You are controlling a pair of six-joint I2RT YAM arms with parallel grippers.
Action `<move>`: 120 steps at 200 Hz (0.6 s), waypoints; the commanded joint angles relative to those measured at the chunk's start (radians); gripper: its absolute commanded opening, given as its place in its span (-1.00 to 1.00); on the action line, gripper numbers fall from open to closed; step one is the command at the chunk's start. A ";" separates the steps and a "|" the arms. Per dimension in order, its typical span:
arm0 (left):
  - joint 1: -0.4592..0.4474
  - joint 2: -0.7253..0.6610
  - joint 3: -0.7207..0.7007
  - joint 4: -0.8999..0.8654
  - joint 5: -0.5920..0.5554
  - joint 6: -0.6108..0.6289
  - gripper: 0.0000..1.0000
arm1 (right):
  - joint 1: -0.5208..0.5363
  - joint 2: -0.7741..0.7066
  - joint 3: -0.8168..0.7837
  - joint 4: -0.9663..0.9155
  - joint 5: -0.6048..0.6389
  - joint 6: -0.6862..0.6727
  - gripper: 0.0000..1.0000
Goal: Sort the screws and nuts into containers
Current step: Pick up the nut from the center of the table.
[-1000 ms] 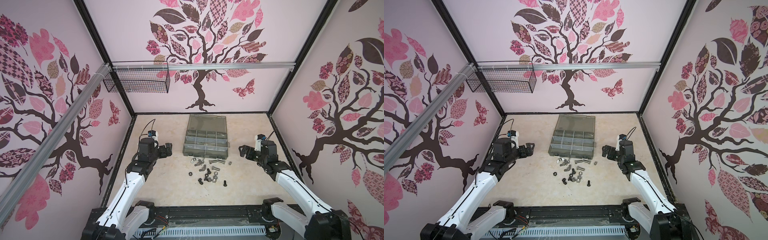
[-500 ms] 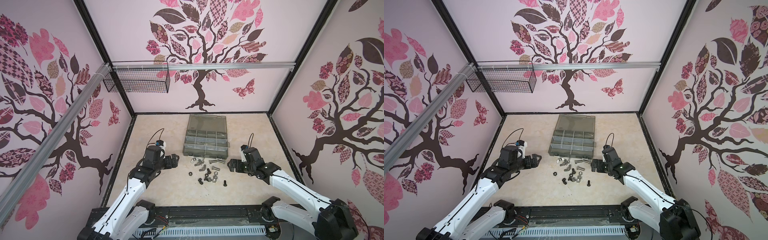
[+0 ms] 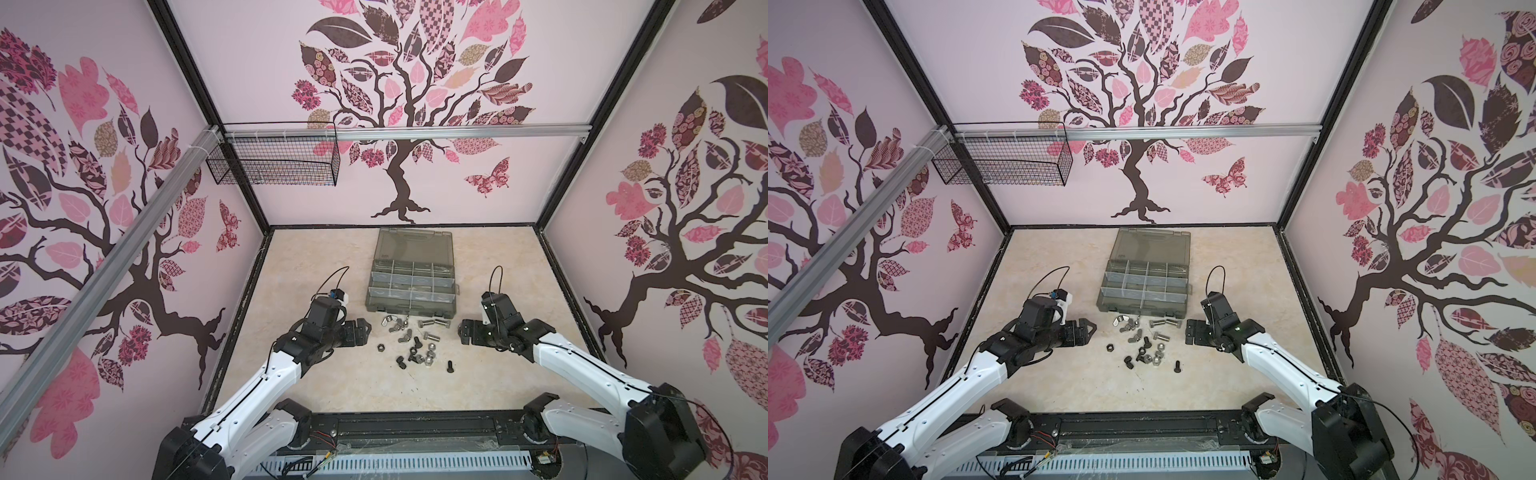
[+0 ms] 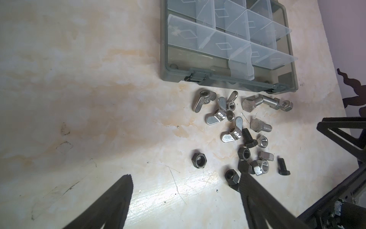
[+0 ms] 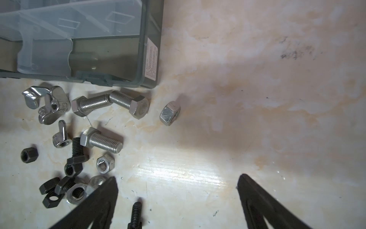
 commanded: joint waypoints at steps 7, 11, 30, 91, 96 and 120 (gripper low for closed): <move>-0.005 -0.026 -0.025 0.026 0.001 -0.019 0.76 | 0.005 0.068 0.055 0.033 0.011 -0.015 0.87; -0.005 -0.029 -0.026 0.026 0.001 -0.020 0.76 | 0.005 0.078 0.057 0.039 0.011 -0.016 0.87; -0.005 -0.040 -0.036 0.032 -0.002 -0.027 0.76 | 0.005 0.121 0.073 0.058 0.015 -0.022 0.84; -0.004 -0.041 -0.050 0.046 0.006 -0.039 0.76 | 0.005 0.239 0.113 0.089 0.066 -0.014 0.47; -0.004 -0.042 -0.053 0.048 0.007 -0.040 0.76 | 0.005 0.244 0.115 0.092 0.072 -0.012 0.44; -0.003 -0.041 -0.061 0.060 0.009 -0.044 0.76 | 0.005 0.279 0.124 0.106 0.085 0.002 0.27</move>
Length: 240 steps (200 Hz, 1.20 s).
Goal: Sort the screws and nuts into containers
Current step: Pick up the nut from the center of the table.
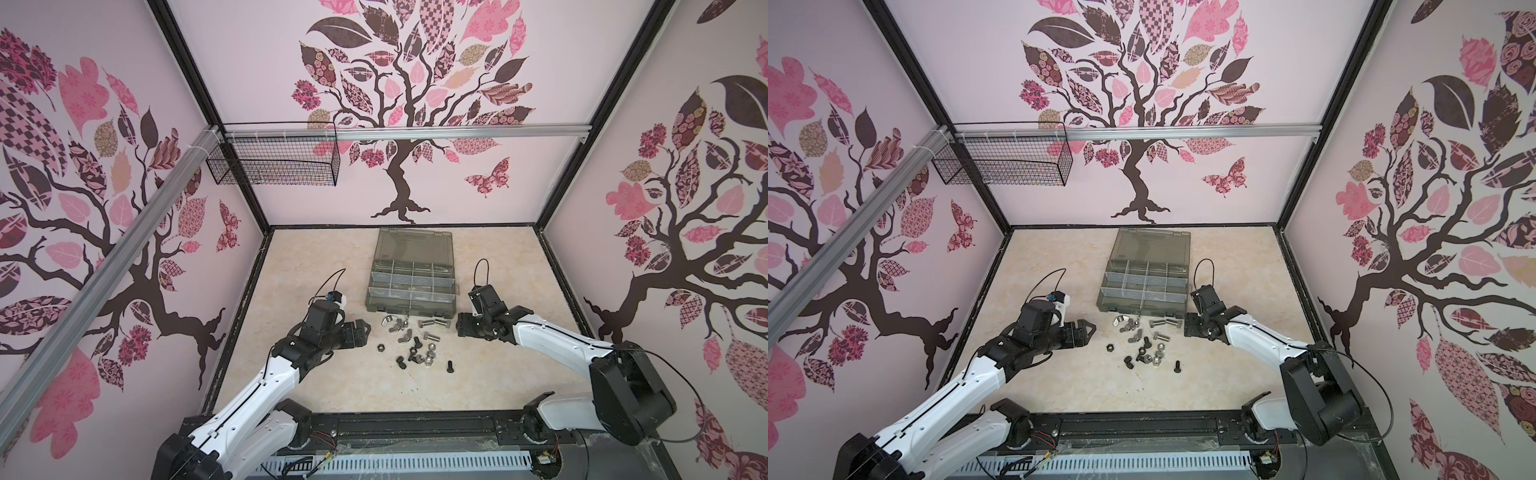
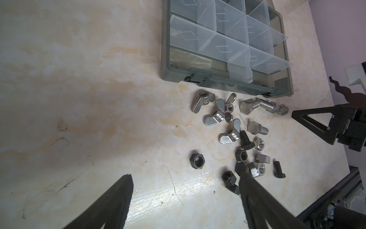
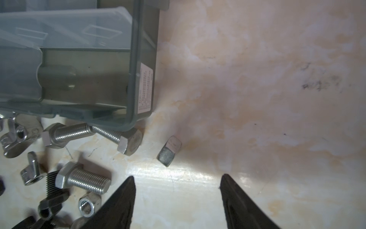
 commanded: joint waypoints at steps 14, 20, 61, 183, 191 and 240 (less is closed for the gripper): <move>-0.003 0.000 -0.030 0.037 0.009 -0.010 0.76 | 0.005 0.063 0.046 0.019 0.034 0.023 0.20; -0.004 0.002 -0.032 0.040 0.010 -0.011 0.76 | 0.005 0.074 0.050 0.020 0.036 0.025 0.17; -0.003 0.017 -0.035 0.052 0.014 -0.010 0.77 | 0.005 0.120 0.066 0.033 0.037 0.031 0.08; -0.004 0.037 -0.039 0.069 0.016 -0.010 0.78 | 0.006 0.185 0.083 0.036 0.039 0.026 -0.31; -0.004 0.037 -0.037 0.067 0.017 -0.009 0.78 | 0.006 0.183 0.081 0.036 0.039 0.026 -0.35; -0.004 0.026 -0.030 0.046 0.022 -0.016 0.78 | 0.006 0.183 0.079 0.028 0.033 0.014 -0.61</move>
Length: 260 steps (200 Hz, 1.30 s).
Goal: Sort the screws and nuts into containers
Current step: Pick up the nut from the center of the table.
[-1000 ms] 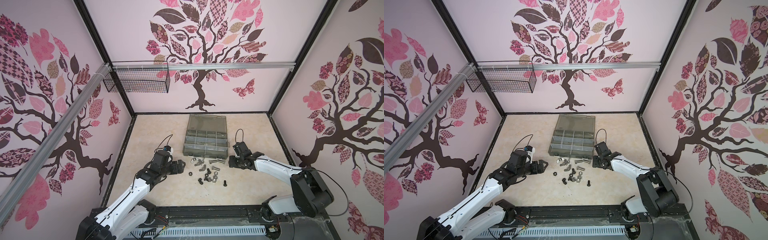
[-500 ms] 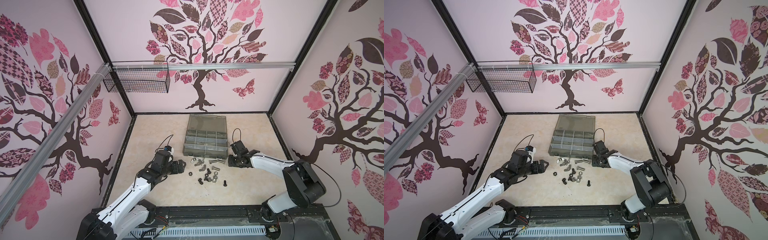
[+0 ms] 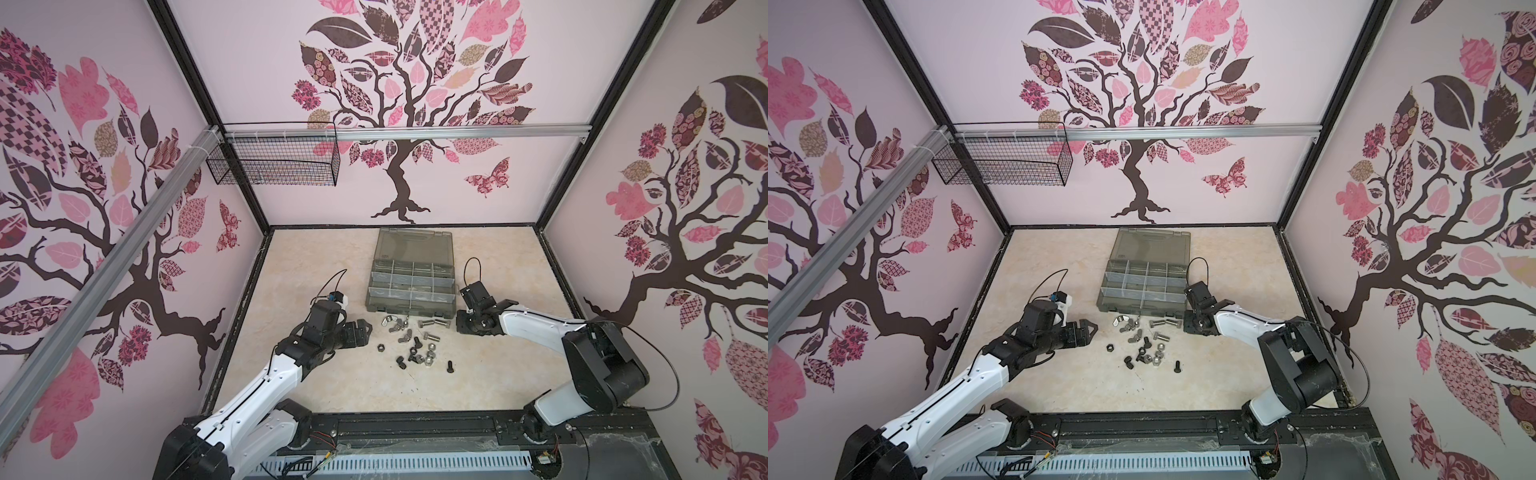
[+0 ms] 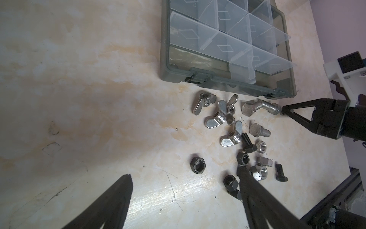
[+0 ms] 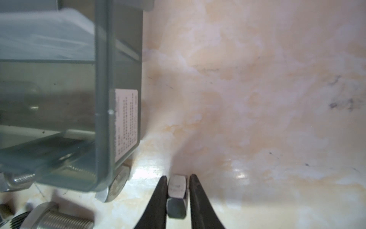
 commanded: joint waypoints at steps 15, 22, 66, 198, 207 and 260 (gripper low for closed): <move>-0.003 -0.009 -0.022 0.001 0.008 -0.017 0.78 | 0.006 0.018 0.008 -0.007 0.002 0.002 -0.69; -0.003 -0.007 -0.024 0.002 0.009 -0.019 0.78 | 0.005 0.018 0.007 -0.005 -0.002 0.002 -0.72; -0.003 -0.003 -0.035 0.029 0.012 -0.036 0.78 | 0.006 -0.016 0.022 -0.030 0.008 -0.009 -0.79; -0.004 -0.030 -0.043 0.036 0.033 -0.085 0.74 | 0.006 -0.064 0.303 -0.161 -0.001 -0.030 -0.79; -0.004 -0.031 -0.043 0.036 0.031 -0.085 0.74 | 0.008 -0.057 0.312 -0.159 -0.007 -0.029 -0.78; -0.004 -0.036 -0.052 0.042 0.036 -0.099 0.74 | 0.021 -0.014 0.338 -0.133 -0.027 -0.023 -0.79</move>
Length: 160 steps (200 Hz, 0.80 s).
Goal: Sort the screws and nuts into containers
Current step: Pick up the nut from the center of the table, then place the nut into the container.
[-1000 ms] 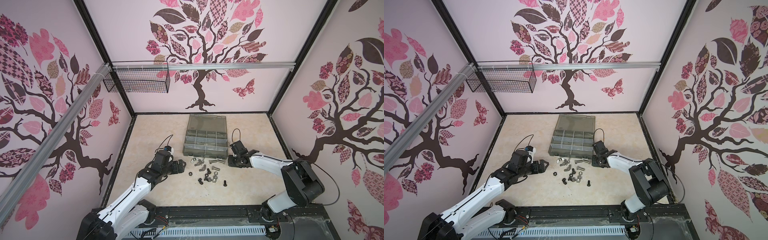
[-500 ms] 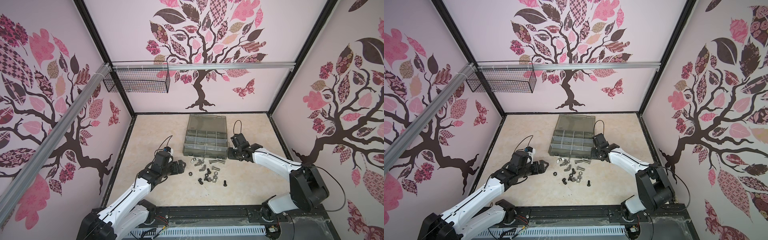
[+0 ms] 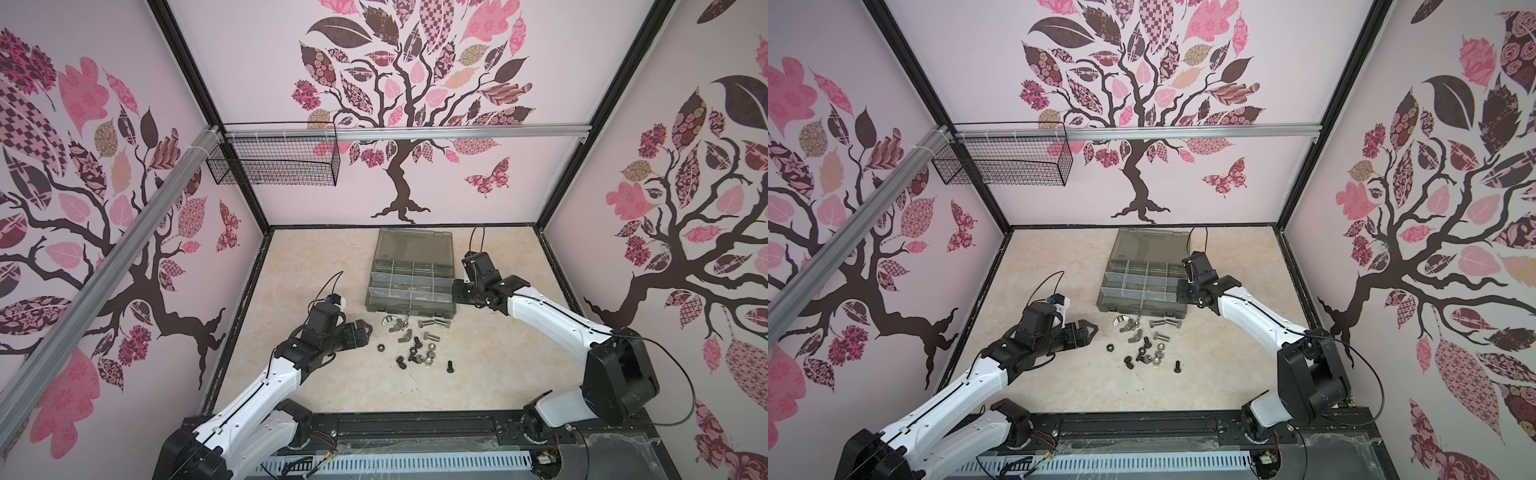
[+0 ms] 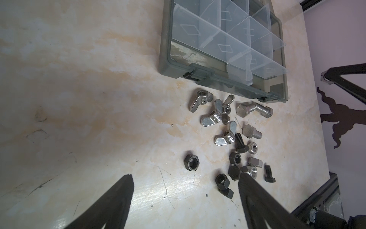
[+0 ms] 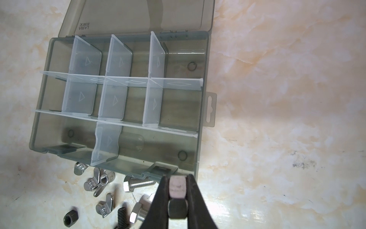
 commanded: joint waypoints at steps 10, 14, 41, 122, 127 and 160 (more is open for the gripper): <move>-0.004 -0.015 -0.024 0.023 0.010 -0.011 0.74 | 0.020 0.063 0.049 0.003 -0.019 0.005 -0.79; -0.004 -0.017 -0.025 0.022 0.009 -0.013 0.74 | 0.024 0.070 0.052 0.003 -0.021 0.006 -0.79; -0.004 -0.031 -0.030 0.021 0.005 -0.017 0.74 | 0.052 0.109 0.076 0.008 -0.017 0.009 -0.78; -0.004 -0.041 -0.040 0.020 0.012 -0.024 0.74 | 0.069 0.201 0.085 0.019 -0.009 0.013 -0.61; -0.003 -0.041 -0.039 0.021 0.014 -0.024 0.74 | 0.069 0.202 0.085 0.019 -0.007 0.013 -0.55; -0.004 -0.037 -0.038 0.022 0.020 -0.023 0.74 | 0.069 0.196 0.088 0.016 0.002 0.013 -0.31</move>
